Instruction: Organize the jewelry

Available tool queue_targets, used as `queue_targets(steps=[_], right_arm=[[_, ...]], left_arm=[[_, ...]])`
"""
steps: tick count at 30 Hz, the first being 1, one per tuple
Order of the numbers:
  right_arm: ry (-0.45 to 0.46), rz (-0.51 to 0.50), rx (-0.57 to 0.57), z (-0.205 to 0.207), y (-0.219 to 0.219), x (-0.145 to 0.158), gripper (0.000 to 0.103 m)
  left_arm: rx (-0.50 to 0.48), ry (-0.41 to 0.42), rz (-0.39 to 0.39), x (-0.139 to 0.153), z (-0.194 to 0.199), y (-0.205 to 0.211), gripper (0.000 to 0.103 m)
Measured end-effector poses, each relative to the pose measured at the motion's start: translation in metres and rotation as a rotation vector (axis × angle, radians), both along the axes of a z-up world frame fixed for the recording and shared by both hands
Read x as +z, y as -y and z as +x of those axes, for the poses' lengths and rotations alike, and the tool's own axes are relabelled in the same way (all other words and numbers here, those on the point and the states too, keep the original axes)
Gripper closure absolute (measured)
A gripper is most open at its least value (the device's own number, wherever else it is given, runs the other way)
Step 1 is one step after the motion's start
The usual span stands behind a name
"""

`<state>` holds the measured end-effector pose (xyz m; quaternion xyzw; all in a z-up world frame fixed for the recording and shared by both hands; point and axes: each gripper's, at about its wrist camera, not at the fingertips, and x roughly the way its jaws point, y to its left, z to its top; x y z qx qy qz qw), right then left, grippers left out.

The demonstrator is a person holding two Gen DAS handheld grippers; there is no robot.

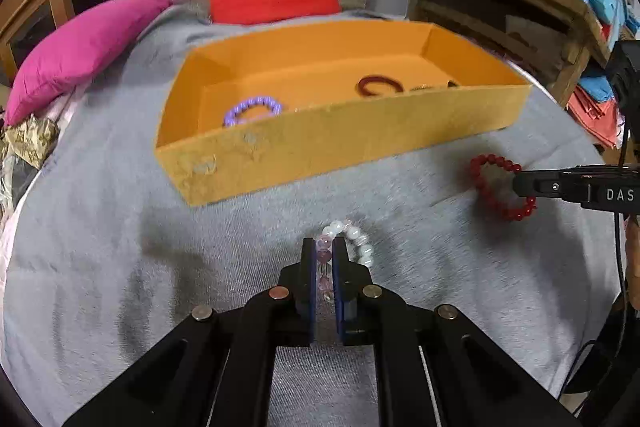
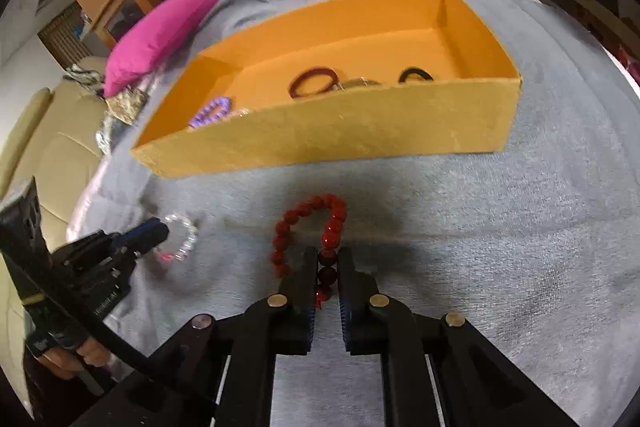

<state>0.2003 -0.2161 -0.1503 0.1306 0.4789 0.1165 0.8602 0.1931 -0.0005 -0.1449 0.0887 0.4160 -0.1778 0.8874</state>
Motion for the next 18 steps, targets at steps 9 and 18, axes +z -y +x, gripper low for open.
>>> queue_targets(steps=[9, 18], right_arm=[[0.075, 0.071, -0.006, -0.009, -0.005, 0.026, 0.092], [0.166, 0.104, 0.013, -0.018, -0.016, 0.048, 0.092]], left_arm=[[0.016, 0.067, -0.04, 0.032, -0.012, -0.004, 0.095], [0.086, 0.123, -0.017, 0.047, -0.015, -0.009, 0.095]])
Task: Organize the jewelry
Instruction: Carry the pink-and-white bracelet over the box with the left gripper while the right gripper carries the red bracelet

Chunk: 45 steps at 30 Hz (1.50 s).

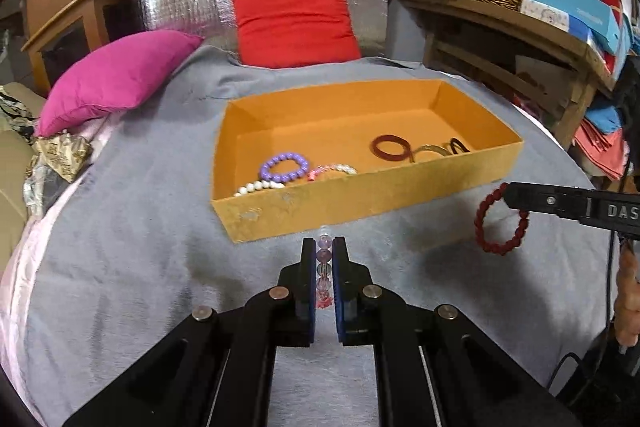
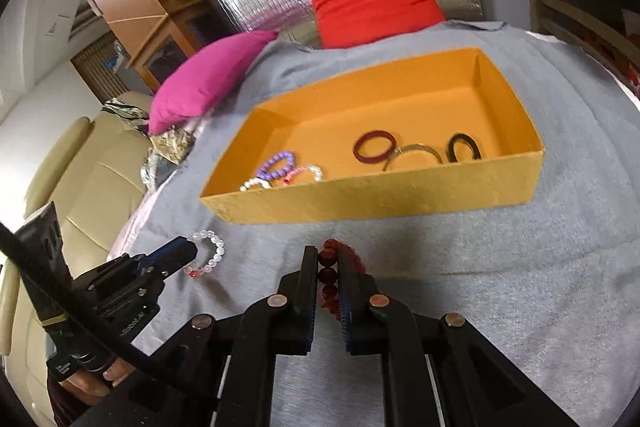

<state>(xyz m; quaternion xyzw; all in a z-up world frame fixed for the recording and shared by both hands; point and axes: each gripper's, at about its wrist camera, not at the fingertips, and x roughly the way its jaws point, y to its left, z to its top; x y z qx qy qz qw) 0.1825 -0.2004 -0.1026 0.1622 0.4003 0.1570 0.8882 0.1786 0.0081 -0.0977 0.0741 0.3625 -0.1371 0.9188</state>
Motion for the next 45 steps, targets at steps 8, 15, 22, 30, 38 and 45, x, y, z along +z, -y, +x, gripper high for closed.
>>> queue_targets(steps=[8, 15, 22, 30, 38, 45], right_arm=[[0.067, 0.016, -0.008, -0.004, 0.003, 0.013, 0.092], [0.12, 0.035, -0.013, -0.009, 0.01, 0.023, 0.092], [0.145, 0.037, -0.022, -0.012, 0.018, 0.027, 0.092], [0.21, 0.06, -0.042, -0.012, 0.035, 0.041, 0.092], [0.263, 0.107, -0.091, 0.007, 0.052, 0.055, 0.092], [0.257, 0.128, -0.11, 0.034, 0.057, 0.057, 0.092]], left_arm=[[0.026, 0.028, 0.031, 0.004, 0.001, 0.002, 0.095], [0.03, 0.037, 0.053, 0.005, 0.004, 0.011, 0.095], [0.024, 0.05, 0.065, 0.007, 0.006, 0.024, 0.095], [0.024, 0.084, 0.075, 0.02, 0.01, 0.044, 0.095], [0.031, 0.128, 0.094, 0.04, 0.022, 0.064, 0.095], [0.038, 0.171, 0.121, 0.057, 0.041, 0.073, 0.095]])
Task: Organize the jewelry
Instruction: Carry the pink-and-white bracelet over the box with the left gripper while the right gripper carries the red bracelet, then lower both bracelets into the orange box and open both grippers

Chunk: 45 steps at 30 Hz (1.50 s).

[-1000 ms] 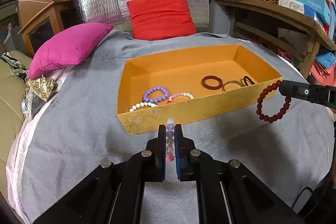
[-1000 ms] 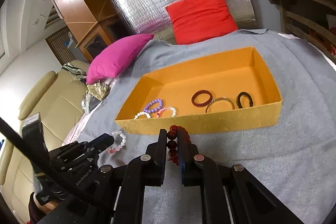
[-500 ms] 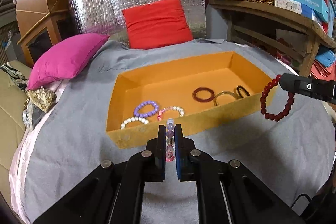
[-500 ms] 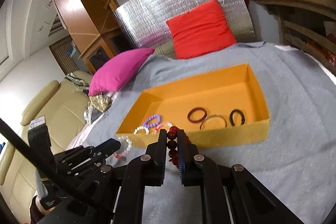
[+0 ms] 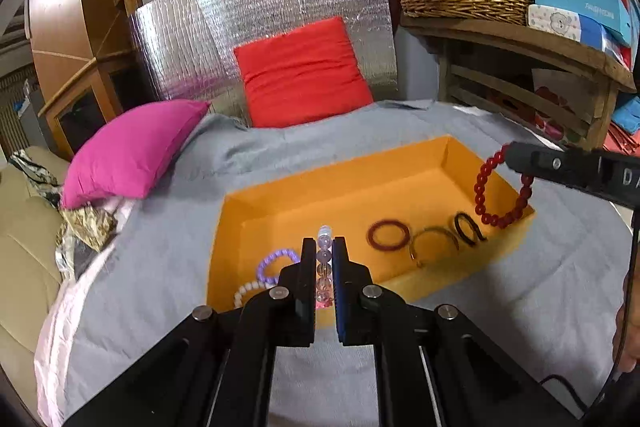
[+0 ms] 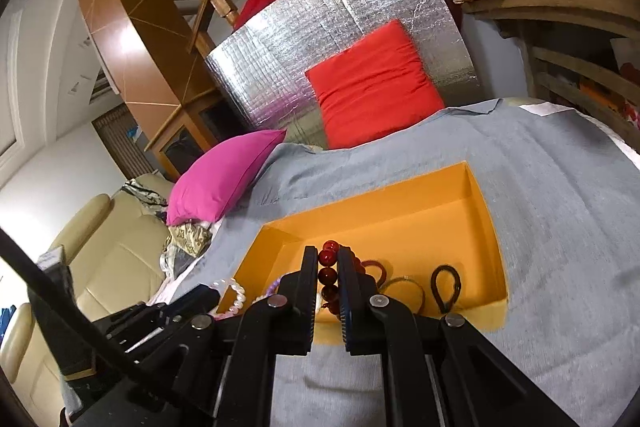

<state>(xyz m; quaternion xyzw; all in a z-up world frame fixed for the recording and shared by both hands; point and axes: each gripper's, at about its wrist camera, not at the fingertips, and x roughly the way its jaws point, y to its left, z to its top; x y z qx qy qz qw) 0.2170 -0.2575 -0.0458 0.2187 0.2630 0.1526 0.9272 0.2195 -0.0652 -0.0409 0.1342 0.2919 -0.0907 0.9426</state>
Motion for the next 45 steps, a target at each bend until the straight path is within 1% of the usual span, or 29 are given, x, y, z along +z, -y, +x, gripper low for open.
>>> queue_targets(steps=[5, 9, 16, 26, 30, 37, 45], right_arm=[[0.003, 0.012, -0.015, 0.016, 0.003, 0.003, 0.092], [-0.001, 0.015, -0.026, 0.032, 0.003, 0.004, 0.092], [-0.019, 0.012, -0.034, 0.065, 0.001, 0.0, 0.092], [-0.077, 0.034, -0.051, 0.098, 0.003, -0.016, 0.092], [-0.108, 0.039, -0.059, 0.107, 0.004, -0.025, 0.092], [-0.135, 0.052, -0.067, 0.119, 0.001, -0.037, 0.092], [-0.178, 0.061, -0.079, 0.135, -0.003, -0.05, 0.092]], left_arm=[[0.005, 0.038, 0.015, 0.013, 0.019, 0.006, 0.095], [0.013, 0.045, 0.017, 0.013, 0.035, 0.009, 0.095], [0.029, -0.008, 0.002, -0.002, 0.074, 0.013, 0.095], [0.028, -0.027, 0.019, -0.017, 0.112, 0.023, 0.095], [0.027, -0.039, 0.013, -0.023, 0.123, 0.026, 0.095], [0.031, -0.063, 0.004, -0.037, 0.138, 0.027, 0.095], [0.038, -0.118, -0.025, -0.052, 0.154, 0.022, 0.095]])
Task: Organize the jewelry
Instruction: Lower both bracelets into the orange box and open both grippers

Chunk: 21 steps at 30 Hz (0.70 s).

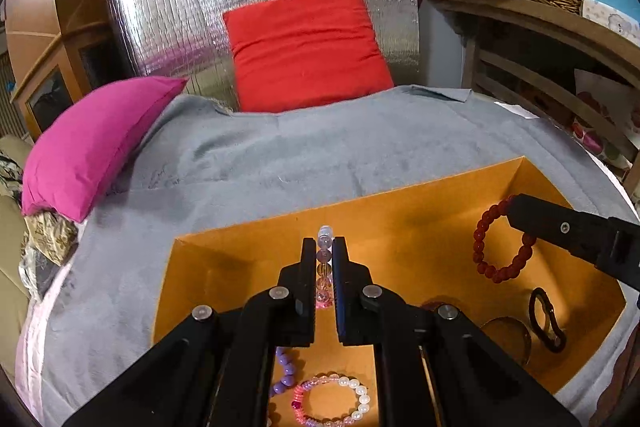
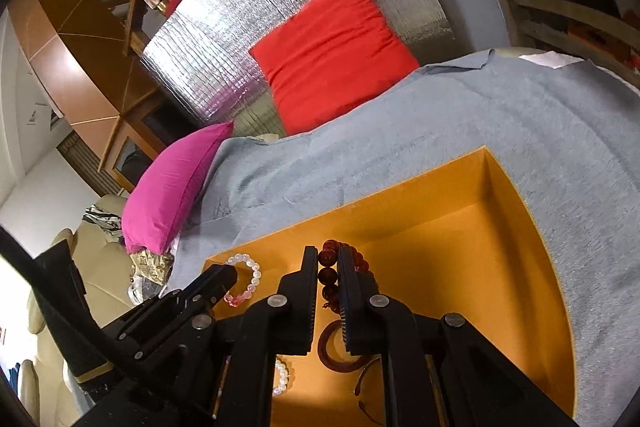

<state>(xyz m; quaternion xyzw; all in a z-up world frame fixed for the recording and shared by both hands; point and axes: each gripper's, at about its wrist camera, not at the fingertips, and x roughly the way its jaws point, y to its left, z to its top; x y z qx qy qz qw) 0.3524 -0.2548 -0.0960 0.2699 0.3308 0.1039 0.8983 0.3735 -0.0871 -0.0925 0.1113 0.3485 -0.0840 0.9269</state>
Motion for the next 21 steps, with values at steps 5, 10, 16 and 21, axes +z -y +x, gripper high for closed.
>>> queue_targets(steps=[5, 10, 16, 21], right_arm=[[-0.023, -0.008, -0.008, 0.004, 0.002, -0.007, 0.092], [-0.054, 0.005, -0.011, 0.007, 0.006, -0.014, 0.092], [-0.092, 0.01, -0.008, 0.01, 0.007, -0.023, 0.092], [-0.122, -0.003, -0.015, 0.012, 0.009, -0.031, 0.092]], left_arm=[[-0.001, -0.036, -0.02, -0.009, 0.007, -0.003, 0.095], [-0.022, -0.092, -0.044, -0.021, 0.012, 0.0, 0.095], [-0.023, -0.125, -0.04, -0.029, 0.015, 0.002, 0.095], [-0.013, -0.139, -0.001, -0.032, 0.015, 0.004, 0.095]])
